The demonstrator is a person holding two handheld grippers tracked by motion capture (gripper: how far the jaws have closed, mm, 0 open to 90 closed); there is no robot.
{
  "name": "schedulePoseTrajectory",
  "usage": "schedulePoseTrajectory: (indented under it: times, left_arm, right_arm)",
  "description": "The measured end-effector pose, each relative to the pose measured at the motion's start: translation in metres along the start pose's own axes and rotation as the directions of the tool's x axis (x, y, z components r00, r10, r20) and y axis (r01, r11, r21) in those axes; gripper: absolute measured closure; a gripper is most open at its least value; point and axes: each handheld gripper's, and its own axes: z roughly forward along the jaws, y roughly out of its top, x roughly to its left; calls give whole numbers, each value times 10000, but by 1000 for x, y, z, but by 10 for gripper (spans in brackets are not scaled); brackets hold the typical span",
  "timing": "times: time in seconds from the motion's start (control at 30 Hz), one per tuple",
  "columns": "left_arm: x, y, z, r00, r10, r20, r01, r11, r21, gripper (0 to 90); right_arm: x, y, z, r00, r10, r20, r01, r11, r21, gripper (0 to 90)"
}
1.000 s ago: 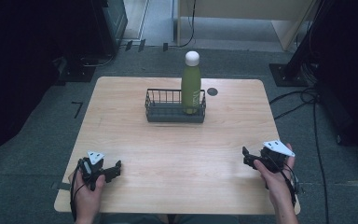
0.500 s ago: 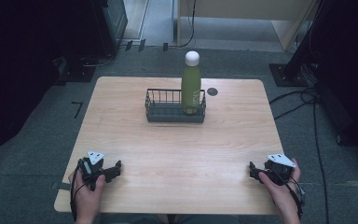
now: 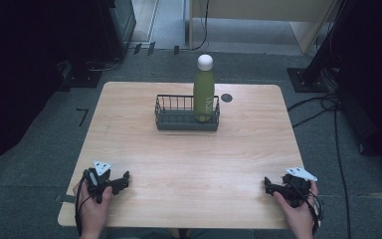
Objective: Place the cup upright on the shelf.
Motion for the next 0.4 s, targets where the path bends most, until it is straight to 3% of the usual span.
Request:
schedulePoseTrajectory:
  times: [0.4]
  left_arm:
    - [0,0,0,10000,-9,3,9,10000,-1,117]
  right_arm:
    - [0,0,0,10000,-32,-10,32,10000,8,0]
